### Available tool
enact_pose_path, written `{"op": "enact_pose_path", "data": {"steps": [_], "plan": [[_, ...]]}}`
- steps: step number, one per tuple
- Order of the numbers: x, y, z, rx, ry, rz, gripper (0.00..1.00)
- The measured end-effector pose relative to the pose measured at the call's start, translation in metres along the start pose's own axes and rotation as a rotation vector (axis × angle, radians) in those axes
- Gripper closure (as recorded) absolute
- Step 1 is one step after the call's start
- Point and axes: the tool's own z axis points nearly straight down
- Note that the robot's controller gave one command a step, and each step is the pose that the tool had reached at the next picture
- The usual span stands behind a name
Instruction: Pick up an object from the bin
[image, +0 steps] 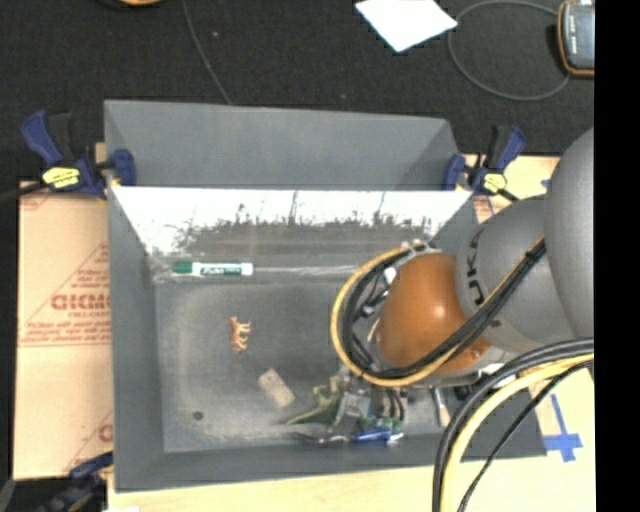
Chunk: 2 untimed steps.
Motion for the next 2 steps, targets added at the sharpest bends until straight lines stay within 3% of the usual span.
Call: {"op": "enact_pose_path", "data": {"steps": [2], "plan": [[0.0001, -0.001, -0.0078, 0.001, 0.001, 0.002, 1.0]]}}
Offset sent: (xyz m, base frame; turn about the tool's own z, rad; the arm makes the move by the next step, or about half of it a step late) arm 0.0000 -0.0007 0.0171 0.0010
